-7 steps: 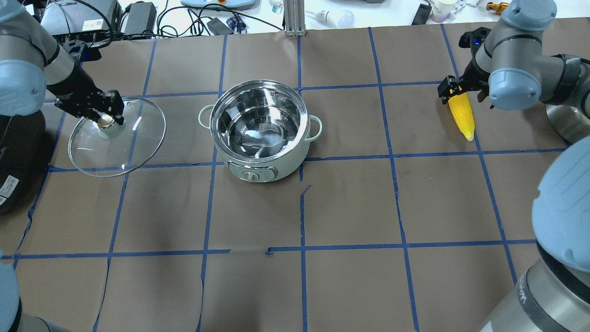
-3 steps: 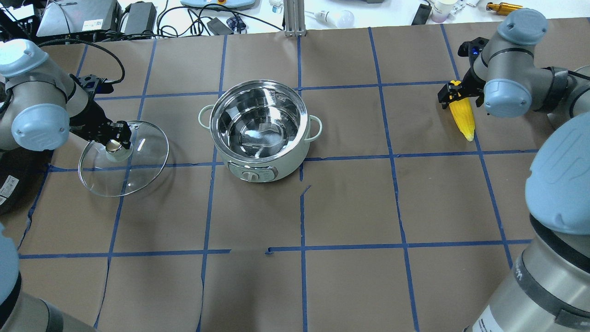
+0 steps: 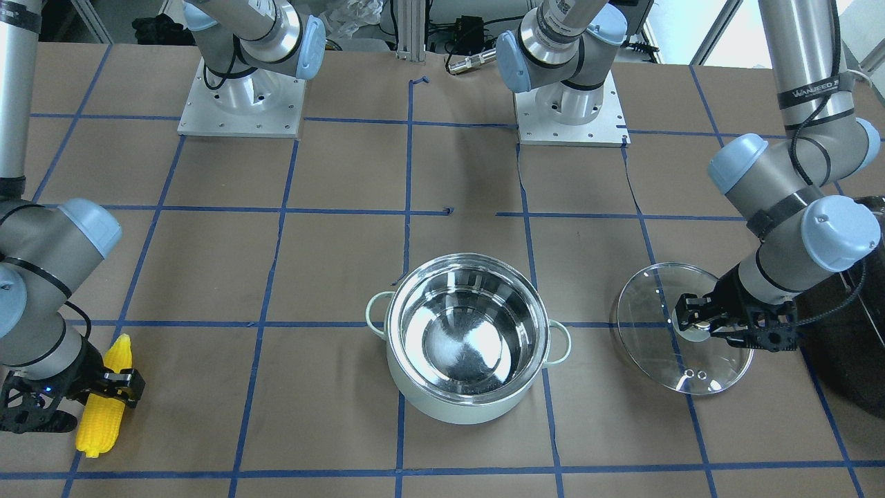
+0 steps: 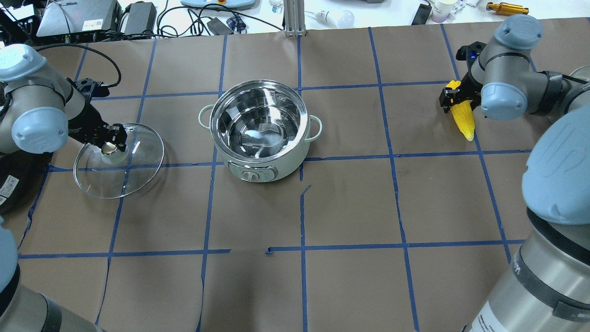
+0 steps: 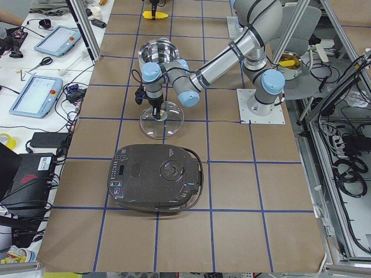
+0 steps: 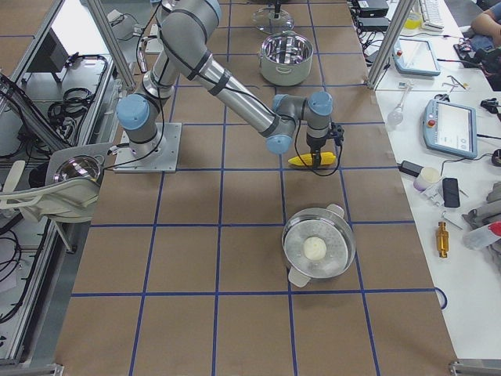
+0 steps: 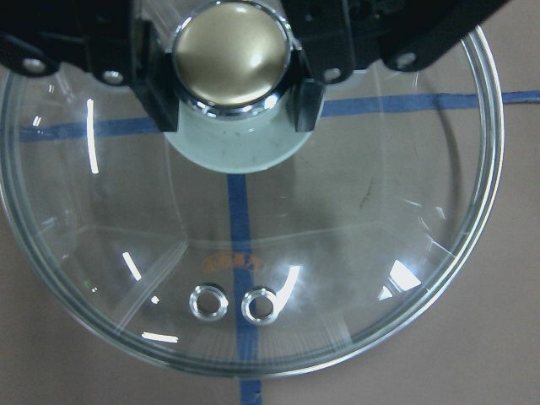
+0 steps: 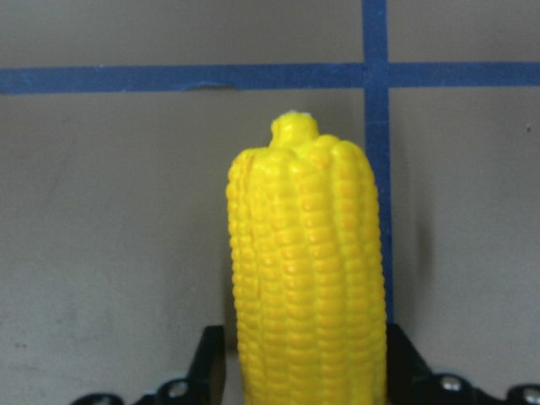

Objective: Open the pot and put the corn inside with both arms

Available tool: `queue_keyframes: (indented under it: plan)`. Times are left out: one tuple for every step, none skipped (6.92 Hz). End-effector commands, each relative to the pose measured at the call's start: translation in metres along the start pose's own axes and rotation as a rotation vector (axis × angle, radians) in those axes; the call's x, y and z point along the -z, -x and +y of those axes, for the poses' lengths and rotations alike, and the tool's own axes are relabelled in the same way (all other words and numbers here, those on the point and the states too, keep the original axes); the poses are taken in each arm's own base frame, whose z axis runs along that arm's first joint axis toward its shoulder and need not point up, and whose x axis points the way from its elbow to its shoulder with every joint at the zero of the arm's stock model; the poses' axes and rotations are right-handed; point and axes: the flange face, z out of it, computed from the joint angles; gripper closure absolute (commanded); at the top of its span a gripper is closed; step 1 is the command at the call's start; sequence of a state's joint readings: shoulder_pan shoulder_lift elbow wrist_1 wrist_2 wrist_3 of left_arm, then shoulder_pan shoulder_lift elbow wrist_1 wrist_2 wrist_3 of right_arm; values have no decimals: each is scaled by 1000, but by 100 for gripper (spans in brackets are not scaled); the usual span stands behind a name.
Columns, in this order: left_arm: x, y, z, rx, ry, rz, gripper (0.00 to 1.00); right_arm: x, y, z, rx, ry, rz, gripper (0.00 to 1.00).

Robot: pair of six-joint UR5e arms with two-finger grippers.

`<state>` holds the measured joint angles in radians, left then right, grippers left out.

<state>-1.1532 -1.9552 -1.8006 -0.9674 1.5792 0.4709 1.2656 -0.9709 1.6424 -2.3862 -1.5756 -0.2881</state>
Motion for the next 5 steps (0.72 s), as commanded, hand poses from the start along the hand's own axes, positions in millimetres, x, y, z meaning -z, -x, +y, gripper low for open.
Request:
queue_keyframes:
  plan:
    - [-2, 2, -3, 3, -6, -6, 66, 18, -3, -12, -15, -37, 9, 99]
    - [-4, 2, -3, 6, -4, -5, 66, 53, -2, -26, -10, -86, 4, 100]
    - [-9, 2, -1, 13, 5, 0, 66, 89, 13, -31, 2, -74, -7, 100]
    - [-11, 0, -1, 10, 5, 7, 66, 134, 66, -35, -13, -73, -16, 100]
    - [-9, -1, -4, -8, 0, 7, 66, 179, 150, -30, -69, -75, -35, 100]
